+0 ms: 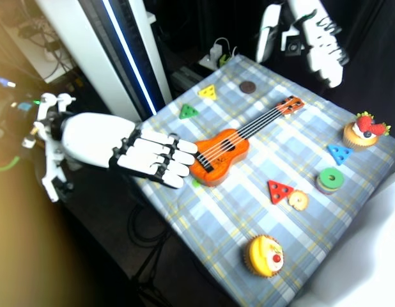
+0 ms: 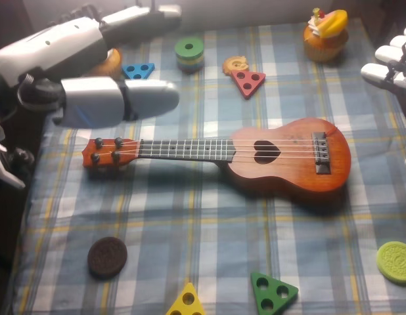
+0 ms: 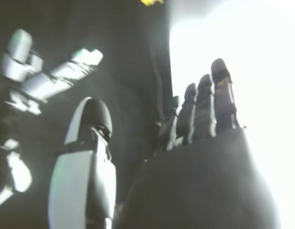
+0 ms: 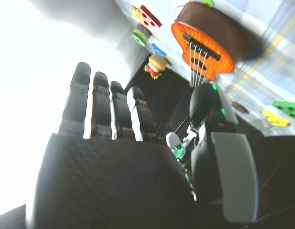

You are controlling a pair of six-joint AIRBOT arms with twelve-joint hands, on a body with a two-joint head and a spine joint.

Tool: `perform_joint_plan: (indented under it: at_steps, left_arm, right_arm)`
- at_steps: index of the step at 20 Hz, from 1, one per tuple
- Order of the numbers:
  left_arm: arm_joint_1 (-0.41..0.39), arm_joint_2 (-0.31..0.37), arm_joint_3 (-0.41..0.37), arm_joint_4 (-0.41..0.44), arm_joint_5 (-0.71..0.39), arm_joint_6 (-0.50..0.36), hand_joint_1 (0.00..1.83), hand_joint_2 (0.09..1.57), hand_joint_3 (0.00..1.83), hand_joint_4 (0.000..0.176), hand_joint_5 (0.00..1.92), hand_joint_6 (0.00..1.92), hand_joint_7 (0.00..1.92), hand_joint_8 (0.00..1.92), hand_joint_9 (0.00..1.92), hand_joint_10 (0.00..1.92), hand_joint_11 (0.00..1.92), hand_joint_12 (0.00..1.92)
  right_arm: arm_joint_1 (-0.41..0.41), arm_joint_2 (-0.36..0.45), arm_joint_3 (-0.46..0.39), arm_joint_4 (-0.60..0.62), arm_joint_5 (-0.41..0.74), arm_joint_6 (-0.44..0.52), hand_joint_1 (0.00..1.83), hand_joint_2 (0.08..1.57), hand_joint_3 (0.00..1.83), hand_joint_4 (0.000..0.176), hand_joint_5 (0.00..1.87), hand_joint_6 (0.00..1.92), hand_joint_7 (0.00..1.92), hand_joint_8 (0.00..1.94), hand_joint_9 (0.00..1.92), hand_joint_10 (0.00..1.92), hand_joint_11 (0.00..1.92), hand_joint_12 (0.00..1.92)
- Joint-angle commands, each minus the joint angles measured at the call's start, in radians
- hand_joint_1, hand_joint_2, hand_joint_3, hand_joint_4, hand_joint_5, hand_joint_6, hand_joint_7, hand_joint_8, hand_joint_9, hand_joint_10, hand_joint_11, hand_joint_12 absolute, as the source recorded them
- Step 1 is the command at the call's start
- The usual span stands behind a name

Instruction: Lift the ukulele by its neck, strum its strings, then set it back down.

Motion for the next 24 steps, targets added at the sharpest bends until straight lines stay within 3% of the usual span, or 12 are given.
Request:
perform_joint_plan:
  at_steps: [1,4,7,9,10,13,14,15,17,19,21,24]
  left_arm:
    - [-0.017,0.005,0.002,0.001,-0.088,-0.003,0.12,1.21,0.0,0.0,0.02,0.0,0.03,0.0,0.04,0.04,0.0,0.3]
    - [-0.017,0.006,0.003,0.004,-0.048,0.003,0.23,1.19,0.0,0.0,0.02,0.0,0.0,0.0,0.04,0.02,0.0,0.22]
    - [-0.024,-0.008,0.01,0.004,0.018,0.046,0.47,1.13,0.0,0.018,0.0,0.0,0.0,0.0,0.01,0.0,0.0,0.01]
    - [-0.039,-0.038,0.033,0.002,0.092,0.075,0.44,1.09,0.0,0.073,0.0,0.0,0.0,0.0,0.03,0.01,0.0,0.0]
    - [-0.046,-0.054,0.045,-0.006,0.117,0.086,0.55,1.05,0.0,0.087,0.0,0.0,0.0,0.0,0.05,0.02,0.01,0.01]
    - [-0.042,-0.089,0.072,-0.096,0.169,0.176,0.89,1.01,0.0,0.085,0.06,0.02,0.06,0.02,0.08,0.03,0.0,0.0]
    - [-0.033,-0.102,0.08,-0.133,0.175,0.212,0.94,0.98,0.0,0.075,0.08,0.02,0.09,0.01,0.09,0.03,0.02,0.02]
    - [-0.028,-0.11,0.084,-0.154,0.179,0.235,0.96,0.98,0.0,0.093,0.08,0.01,0.09,0.01,0.08,0.02,0.0,0.02]
    - [-0.017,-0.134,0.101,-0.195,0.195,0.273,1.04,0.98,0.0,0.082,0.13,0.01,0.14,0.01,0.13,0.02,0.0,0.1]
    - [0.002,-0.163,0.122,-0.26,0.209,0.326,1.05,1.0,0.01,0.095,0.15,0.01,0.15,0.01,0.13,0.02,0.0,0.11]
    - [0.021,-0.191,0.146,-0.339,0.21,0.381,1.05,1.05,0.0,0.076,0.21,0.01,0.21,0.01,0.17,0.03,0.0,0.31]
    - [0.044,-0.224,0.176,-0.378,0.215,0.384,1.06,1.09,0.0,0.066,0.38,0.07,0.37,0.06,0.31,0.1,0.0,0.95]
  right_arm:
    - [0.019,0.008,0.004,0.002,0.094,-0.013,0.15,1.29,0.01,0.0,0.0,0.0,0.0,0.0,0.0,0.0,0.0,0.0]
    - [0.025,0.008,0.004,0.003,0.085,-0.021,0.22,1.3,0.0,0.0,0.0,0.0,0.0,0.0,0.0,0.0,0.0,0.0]
    - [0.027,0.008,0.004,0.004,0.083,-0.022,0.26,1.29,0.0,0.0,0.0,0.0,0.0,0.0,0.0,0.0,0.0,0.0]
    - [0.028,0.008,0.004,0.006,0.084,-0.022,0.26,1.3,0.0,0.0,0.0,0.0,0.0,0.0,0.0,0.0,0.0,0.0]
    - [0.028,0.008,0.004,0.006,0.084,-0.022,0.23,1.29,0.0,0.0,0.0,0.0,0.0,0.0,0.0,0.0,0.0,0.0]
    - [0.03,0.007,0.003,0.007,0.087,-0.022,0.24,1.28,0.0,0.0,0.0,0.0,0.0,0.0,0.0,0.0,0.0,0.0]
    - [0.031,0.007,0.003,0.007,0.087,-0.022,0.23,1.28,0.0,0.0,0.0,0.0,0.0,0.0,0.0,0.0,0.0,0.0]
    - [0.031,0.007,0.003,0.008,0.087,-0.022,0.23,1.28,0.0,0.0,0.0,0.0,0.0,0.0,0.0,0.0,0.0,0.0]
    - [0.031,0.007,0.003,0.01,0.088,-0.022,0.19,1.28,0.0,0.0,0.0,0.0,0.0,0.0,0.0,0.0,0.0,0.0]
    - [0.031,0.007,0.003,0.014,0.095,-0.022,0.17,1.28,0.0,0.0,0.0,0.0,0.0,0.0,0.0,0.0,0.0,0.0]
    - [0.031,0.006,0.002,0.021,0.109,-0.022,0.16,1.28,0.0,0.0,0.0,0.0,0.0,0.0,0.0,0.0,0.0,0.0]
    - [0.031,0.009,0.001,0.025,0.122,-0.022,0.18,1.3,0.0,0.0,0.0,0.0,0.0,0.0,0.0,0.0,0.0,0.0]
